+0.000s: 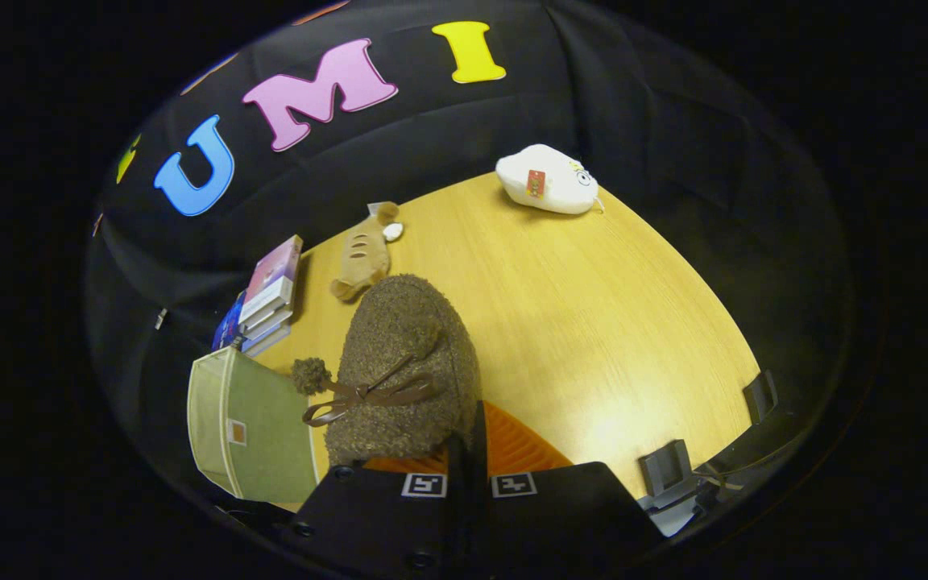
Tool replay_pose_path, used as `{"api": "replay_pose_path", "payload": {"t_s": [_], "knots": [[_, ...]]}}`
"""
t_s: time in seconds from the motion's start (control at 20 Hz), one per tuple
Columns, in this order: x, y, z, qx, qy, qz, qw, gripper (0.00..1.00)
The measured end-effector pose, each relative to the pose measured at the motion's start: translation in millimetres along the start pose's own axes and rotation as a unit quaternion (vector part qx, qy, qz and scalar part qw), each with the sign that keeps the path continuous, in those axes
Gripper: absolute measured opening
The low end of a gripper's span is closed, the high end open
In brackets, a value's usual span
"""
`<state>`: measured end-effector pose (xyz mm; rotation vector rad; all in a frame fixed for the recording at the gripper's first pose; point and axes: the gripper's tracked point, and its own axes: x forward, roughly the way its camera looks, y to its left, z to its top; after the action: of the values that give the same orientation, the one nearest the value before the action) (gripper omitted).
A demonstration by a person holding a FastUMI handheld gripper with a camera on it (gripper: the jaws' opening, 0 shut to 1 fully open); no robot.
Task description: Open the storage box then place both shoes into the box .Put the left shoe in first, then the right shoe, with the right side of both shoes facing outward in a uniform manner.
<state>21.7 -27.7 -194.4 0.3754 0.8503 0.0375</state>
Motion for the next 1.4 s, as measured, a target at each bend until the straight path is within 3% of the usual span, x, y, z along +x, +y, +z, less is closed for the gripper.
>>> {"api": "replay_pose_path", "payload": {"t_s": [0.15,0.35,0.75,0.95,1.4], "knots": [[-29,60,-5,-0.017,-0.022,0.009,1.0,0.05],[-52,160,-18,-0.006,-0.016,0.073,0.997,0.05],[-41,308,-27,-0.059,-0.009,0.144,0.988,0.05],[-13,337,-47,-0.059,0.017,0.135,0.989,0.05],[39,343,-100,-0.071,0.064,0.065,0.993,0.08]]}}
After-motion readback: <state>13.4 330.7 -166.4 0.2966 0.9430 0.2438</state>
